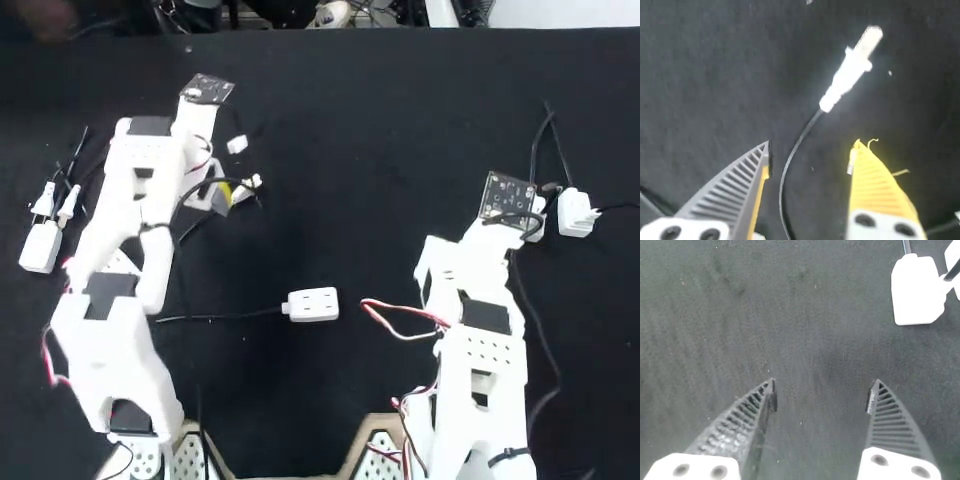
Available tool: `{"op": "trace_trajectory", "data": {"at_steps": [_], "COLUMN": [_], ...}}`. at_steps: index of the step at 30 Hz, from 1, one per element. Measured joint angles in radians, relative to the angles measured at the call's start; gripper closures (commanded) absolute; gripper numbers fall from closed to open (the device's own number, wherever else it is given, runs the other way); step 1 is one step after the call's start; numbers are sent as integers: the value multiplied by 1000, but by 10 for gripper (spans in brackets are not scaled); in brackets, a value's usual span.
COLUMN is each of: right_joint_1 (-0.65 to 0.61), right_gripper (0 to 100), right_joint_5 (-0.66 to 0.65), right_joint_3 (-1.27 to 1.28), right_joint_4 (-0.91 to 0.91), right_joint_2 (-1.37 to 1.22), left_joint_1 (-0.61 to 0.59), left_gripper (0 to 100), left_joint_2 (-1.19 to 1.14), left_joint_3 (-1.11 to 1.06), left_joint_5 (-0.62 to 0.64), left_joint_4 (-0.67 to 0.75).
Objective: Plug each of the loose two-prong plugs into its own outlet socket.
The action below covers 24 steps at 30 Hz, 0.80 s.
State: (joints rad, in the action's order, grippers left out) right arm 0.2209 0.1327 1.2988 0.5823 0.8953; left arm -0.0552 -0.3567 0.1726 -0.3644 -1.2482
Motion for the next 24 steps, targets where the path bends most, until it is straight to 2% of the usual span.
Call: {"op": "trace_trajectory", "data": {"at_steps": [12,24], "right_joint_1": [0,0], "right_gripper": [719,719], "right_joint_5": [0,0], "right_joint_3": [6,6], "right_joint_4": [-31,-31], "right_joint_2": [0,0], "left_joint_1": [71,78], "left_gripper": [744,745], "left_joint_2": [-178,-365], "left_joint_3": [176,342], "left_joint_5": [-196,-210], "left_joint_4": [-2,-2]}}
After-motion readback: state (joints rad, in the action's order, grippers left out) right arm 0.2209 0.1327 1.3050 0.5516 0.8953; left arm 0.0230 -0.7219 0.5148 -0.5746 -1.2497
